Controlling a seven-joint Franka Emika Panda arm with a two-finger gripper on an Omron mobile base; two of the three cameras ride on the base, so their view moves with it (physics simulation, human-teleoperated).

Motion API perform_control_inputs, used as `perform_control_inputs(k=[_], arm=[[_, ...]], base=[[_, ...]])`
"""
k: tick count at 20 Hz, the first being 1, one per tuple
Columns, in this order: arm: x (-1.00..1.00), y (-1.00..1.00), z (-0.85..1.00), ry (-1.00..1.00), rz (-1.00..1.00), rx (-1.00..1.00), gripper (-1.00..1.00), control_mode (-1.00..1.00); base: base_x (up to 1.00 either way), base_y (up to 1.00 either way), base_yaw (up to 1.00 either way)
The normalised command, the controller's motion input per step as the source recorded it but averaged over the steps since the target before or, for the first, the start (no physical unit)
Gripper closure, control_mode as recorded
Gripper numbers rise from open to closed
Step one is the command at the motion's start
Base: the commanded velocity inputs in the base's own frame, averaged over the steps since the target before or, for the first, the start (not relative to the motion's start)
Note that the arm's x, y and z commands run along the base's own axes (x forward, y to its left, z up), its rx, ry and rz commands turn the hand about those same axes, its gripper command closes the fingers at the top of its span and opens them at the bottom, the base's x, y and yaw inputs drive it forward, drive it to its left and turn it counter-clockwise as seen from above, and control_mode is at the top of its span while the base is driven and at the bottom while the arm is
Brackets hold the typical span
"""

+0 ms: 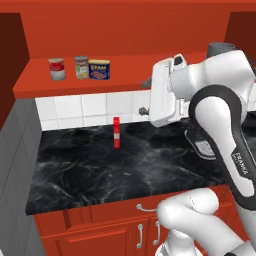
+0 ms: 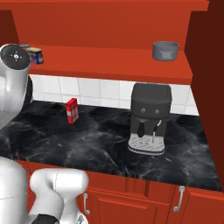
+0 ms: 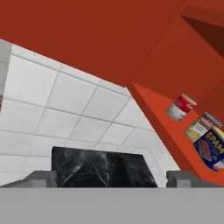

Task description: Pick the cans from the counter and place them in their designated side in the cabinet.

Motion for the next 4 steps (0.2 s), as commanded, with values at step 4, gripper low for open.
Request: perform_control_inputs(k=[4], arm=[[-1.0, -0.26, -0.14, -0.09, 0.0, 0.0, -1.0, -1.0]], base=[[0.0, 0.0, 0.0]])
